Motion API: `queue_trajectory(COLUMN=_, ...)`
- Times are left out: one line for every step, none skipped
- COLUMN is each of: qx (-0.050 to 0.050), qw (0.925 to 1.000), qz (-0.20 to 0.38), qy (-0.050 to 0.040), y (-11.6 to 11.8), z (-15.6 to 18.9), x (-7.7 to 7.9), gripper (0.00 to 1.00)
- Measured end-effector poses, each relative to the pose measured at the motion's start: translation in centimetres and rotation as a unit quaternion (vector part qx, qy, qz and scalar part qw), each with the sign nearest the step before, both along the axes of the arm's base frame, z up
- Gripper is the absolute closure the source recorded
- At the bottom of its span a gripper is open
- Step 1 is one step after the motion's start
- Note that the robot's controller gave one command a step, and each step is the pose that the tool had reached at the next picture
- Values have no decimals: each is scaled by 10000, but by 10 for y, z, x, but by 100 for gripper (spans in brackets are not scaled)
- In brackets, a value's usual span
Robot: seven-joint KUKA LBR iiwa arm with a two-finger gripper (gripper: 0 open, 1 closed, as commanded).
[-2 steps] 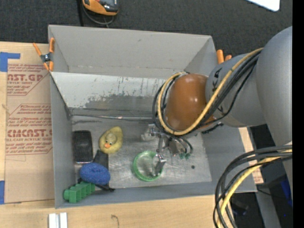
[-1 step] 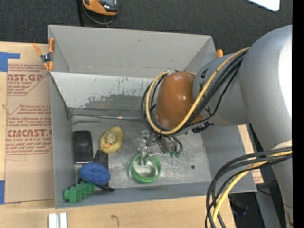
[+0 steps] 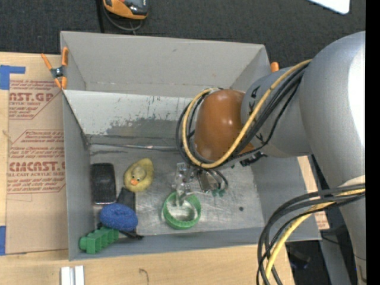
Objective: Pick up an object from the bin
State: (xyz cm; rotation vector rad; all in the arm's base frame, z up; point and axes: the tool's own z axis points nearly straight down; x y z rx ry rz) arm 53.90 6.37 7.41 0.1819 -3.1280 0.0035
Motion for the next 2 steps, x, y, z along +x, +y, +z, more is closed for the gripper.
queue_trajectory(qx=28, qw=9725, qz=2327, qy=-41, y=29, z=122, x=9, gripper=100)
queue_trajectory(qx=31, qw=9537, qz=3008, qy=-43, y=38, z=161, x=11, gripper=100)
